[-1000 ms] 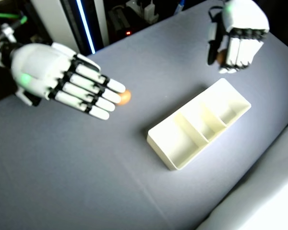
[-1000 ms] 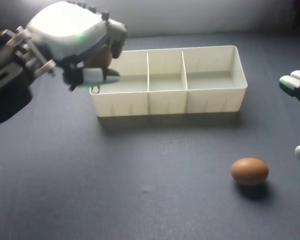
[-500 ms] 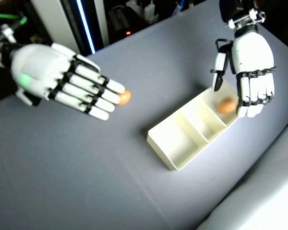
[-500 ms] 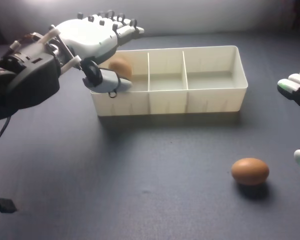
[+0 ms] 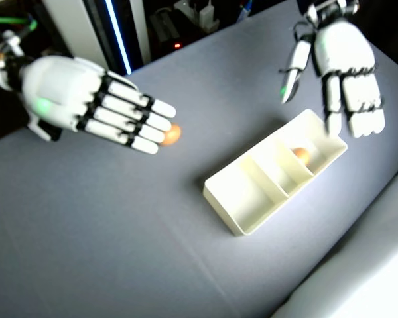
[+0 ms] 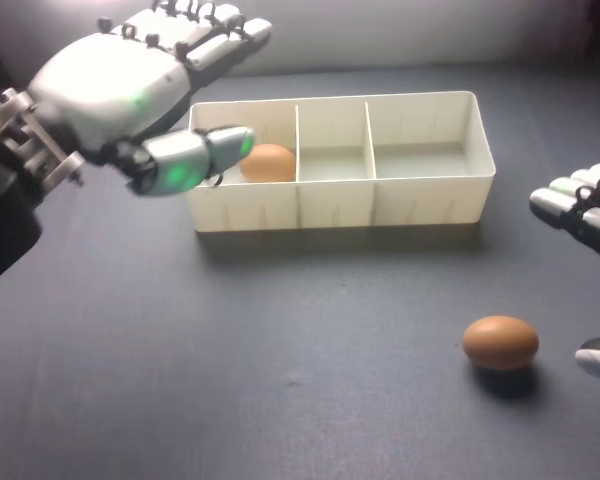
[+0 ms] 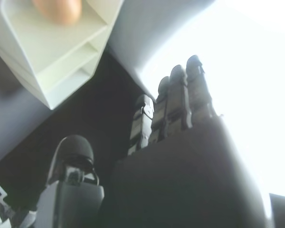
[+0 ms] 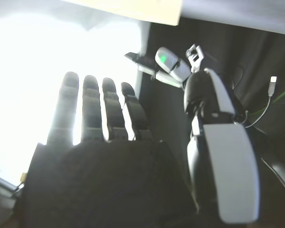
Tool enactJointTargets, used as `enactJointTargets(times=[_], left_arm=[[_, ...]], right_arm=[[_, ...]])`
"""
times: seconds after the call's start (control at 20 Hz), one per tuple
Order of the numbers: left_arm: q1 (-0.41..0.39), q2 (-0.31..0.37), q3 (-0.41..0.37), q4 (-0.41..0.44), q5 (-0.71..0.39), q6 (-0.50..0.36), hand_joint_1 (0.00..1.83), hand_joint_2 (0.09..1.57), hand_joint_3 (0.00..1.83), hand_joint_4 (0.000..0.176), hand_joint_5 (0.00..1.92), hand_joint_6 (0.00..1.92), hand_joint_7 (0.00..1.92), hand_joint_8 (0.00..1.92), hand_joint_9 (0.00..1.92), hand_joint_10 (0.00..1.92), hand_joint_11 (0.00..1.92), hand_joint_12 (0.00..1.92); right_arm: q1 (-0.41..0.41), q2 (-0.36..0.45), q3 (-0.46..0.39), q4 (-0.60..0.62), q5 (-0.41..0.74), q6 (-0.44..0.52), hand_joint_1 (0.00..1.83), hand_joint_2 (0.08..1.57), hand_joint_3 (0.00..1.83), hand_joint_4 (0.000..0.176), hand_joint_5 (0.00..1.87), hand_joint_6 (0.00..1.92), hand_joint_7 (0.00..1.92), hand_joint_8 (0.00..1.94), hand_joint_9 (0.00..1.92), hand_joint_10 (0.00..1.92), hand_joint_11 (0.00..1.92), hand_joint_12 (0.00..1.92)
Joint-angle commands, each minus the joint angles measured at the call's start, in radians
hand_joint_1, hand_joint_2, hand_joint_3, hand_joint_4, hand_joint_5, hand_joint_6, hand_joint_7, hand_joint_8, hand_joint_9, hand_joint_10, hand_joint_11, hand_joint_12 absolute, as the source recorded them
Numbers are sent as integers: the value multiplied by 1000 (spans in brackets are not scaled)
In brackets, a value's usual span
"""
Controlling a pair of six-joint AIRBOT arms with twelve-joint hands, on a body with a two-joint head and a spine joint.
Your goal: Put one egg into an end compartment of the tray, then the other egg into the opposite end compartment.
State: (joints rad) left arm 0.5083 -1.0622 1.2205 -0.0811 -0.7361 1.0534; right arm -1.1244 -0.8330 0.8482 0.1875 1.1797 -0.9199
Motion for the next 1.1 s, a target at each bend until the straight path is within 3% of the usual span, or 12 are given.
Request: enactJointTargets(times=[0.0,0.1,0.25,0.4,0.45,0.55,0.7,0.85,0.9,0.95,1.0,1.05], left_arm=[[6,18,-13,12,-194,0,265,1393,0,104,0,0,0,0,0,0,20,13],[56,55,-59,21,-280,-10,300,1392,0,149,0,0,0,0,0,0,33,25],[151,105,-116,22,-404,-45,461,1415,1,153,15,5,0,0,0,0,0,233],[233,147,-162,20,-496,-65,430,1426,2,131,71,14,0,0,0,0,0,23],[262,157,-171,18,-521,-76,416,1452,0,94,75,14,12,4,9,0,5,264],[300,172,-188,8,-556,-81,426,1451,0,82,76,11,25,5,13,1,0,360],[343,186,-203,-9,-597,-83,453,1432,0,9,94,10,25,1,21,3,0,467],[353,187,-204,-11,-610,-92,492,1427,0,0,118,9,47,7,26,4,0,539],[356,187,-205,-11,-615,-95,507,1427,0,0,131,11,61,8,36,7,0,519],[358,188,-205,-11,-619,-97,507,1427,0,0,131,11,61,8,36,7,0,519],[360,189,-206,-11,-621,-98,512,1429,0,0,131,7,59,4,31,3,0,495],[363,192,-206,-11,-624,-100,525,1427,0,0,142,5,66,3,39,4,0,535]], right_arm=[[14,-1,6,-1,87,5,603,1212,0,0,0,0,0,0,0,0,0,0],[34,-21,24,-7,37,8,591,1197,0,0,0,0,0,0,0,0,0,0],[75,-65,63,-13,-61,10,640,1187,0,0,0,0,8,3,28,13,0,0],[109,-109,102,-14,-142,10,648,1196,0,0,0,0,40,15,50,30,0,0],[118,-124,114,-15,-168,10,682,1184,0,0,32,13,94,34,84,53,4,2],[136,-147,132,-21,-207,10,690,1166,9,0,48,5,122,16,16,263,0,32],[167,-179,157,-41,-265,10,732,1157,0,0,137,24,235,20,0,528,0,1203],[190,-207,179,-57,-312,10,696,1215,10,0,332,73,436,58,0,890,0,1483],[196,-216,185,-60,-324,10,998,1264,5,0,650,1157,793,287,287,1064,0,1662],[202,-222,191,-65,-334,10,998,1264,5,0,650,1157,793,287,287,1064,0,1662],[205,-224,194,-68,-339,10,1138,1235,0,0,785,1315,755,1075,438,1089,4,1758],[210,-224,194,-73,-330,10,1295,1264,7,0,632,1336,720,1466,659,1640,568,1875]])
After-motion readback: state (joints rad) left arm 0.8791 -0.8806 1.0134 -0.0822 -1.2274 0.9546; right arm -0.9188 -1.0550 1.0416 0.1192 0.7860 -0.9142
